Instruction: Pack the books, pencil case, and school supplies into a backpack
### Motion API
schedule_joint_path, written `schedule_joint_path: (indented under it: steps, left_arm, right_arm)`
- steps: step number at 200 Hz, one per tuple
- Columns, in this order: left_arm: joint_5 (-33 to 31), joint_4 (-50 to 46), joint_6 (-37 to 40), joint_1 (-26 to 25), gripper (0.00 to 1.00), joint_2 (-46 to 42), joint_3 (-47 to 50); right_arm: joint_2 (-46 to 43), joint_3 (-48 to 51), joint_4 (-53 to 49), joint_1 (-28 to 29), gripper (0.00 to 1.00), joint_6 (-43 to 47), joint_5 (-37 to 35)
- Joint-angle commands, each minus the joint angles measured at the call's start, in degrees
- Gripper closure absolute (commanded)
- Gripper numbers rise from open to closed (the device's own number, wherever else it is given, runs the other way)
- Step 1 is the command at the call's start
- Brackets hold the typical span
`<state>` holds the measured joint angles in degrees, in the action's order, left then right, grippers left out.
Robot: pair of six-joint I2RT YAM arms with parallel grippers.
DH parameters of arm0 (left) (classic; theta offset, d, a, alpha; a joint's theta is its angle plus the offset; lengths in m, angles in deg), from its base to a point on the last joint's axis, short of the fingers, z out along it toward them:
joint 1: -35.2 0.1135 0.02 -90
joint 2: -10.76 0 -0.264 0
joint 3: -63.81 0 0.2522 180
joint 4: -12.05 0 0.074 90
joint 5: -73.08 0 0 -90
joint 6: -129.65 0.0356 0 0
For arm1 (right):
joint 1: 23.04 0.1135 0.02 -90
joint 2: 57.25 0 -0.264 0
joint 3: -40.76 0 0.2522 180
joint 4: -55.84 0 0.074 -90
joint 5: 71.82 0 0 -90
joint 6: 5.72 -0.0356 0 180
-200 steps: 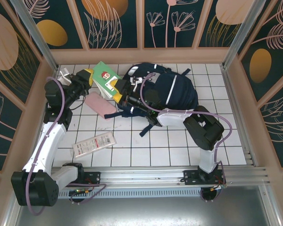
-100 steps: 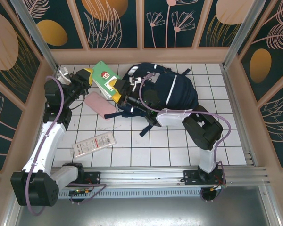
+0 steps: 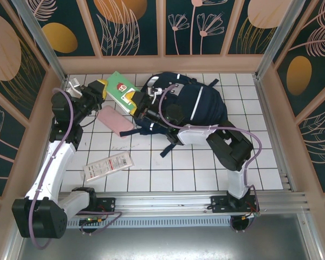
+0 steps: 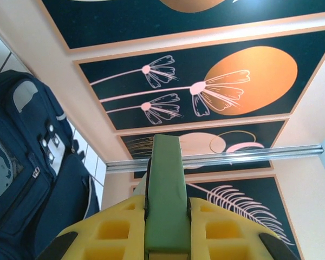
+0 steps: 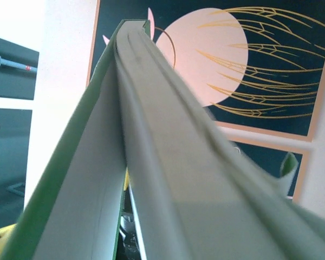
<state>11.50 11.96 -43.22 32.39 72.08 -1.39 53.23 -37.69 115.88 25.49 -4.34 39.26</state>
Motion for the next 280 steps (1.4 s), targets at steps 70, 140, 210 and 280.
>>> schedule_joint_path:
  steps: [70, 140, 210, 280]
  left_arm:
    - [-4.07, -5.97, 10.10, -0.44, 1.00, -3.48, -1.95]
    - [-3.64, -7.31, 16.81, -0.44, 1.00, -3.40, -1.95]
    - [-4.34, -20.23, 37.58, -7.95, 0.46, 7.15, -14.02]
    - [-9.16, -26.82, 44.86, -30.18, 0.35, 42.06, -43.48]
  right_arm:
    - [-9.73, 4.90, -11.27, -1.68, 0.72, 7.67, -4.38]
    - [-10.30, 3.48, -16.15, -1.84, 0.95, 11.04, -4.02]
    - [-30.37, 10.69, -46.94, -9.93, 1.00, 24.64, -16.77]
    - [-64.00, 20.95, -76.31, -27.11, 1.00, 40.68, -40.39]
